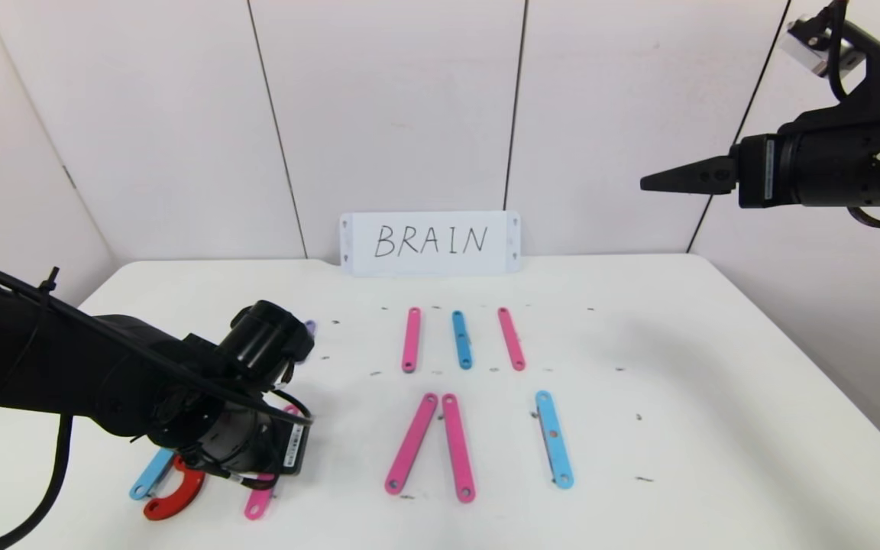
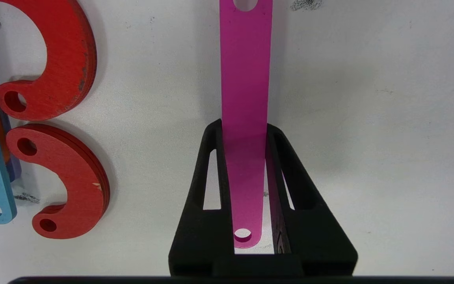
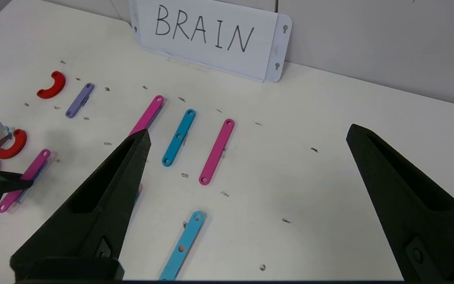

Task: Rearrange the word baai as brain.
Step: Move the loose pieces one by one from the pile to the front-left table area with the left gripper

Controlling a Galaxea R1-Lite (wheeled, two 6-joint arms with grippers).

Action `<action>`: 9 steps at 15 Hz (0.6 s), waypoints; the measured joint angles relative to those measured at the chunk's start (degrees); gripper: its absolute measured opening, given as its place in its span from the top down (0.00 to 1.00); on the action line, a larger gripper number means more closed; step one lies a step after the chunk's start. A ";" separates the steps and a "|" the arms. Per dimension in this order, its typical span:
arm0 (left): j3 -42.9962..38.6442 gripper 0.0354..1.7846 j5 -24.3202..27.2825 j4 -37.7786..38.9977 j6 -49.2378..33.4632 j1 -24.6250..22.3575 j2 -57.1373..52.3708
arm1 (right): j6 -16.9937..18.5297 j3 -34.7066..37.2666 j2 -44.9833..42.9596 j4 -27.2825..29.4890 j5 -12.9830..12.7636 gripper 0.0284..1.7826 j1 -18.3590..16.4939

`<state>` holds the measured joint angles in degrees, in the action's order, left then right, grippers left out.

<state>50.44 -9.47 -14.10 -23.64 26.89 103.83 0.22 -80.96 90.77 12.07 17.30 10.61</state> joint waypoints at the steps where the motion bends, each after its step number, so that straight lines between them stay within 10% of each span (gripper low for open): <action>1: -0.04 0.86 0.02 0.00 0.05 0.00 -0.02 | -0.04 0.00 0.05 -0.02 0.00 0.02 0.05; 9: -0.06 0.72 0.20 -0.09 0.07 0.00 -0.16 | -0.22 0.20 0.16 0.00 -0.02 0.02 0.09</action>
<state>50.38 -9.28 -14.19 -23.56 26.89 103.67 0.00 -80.76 90.93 12.07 17.27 10.69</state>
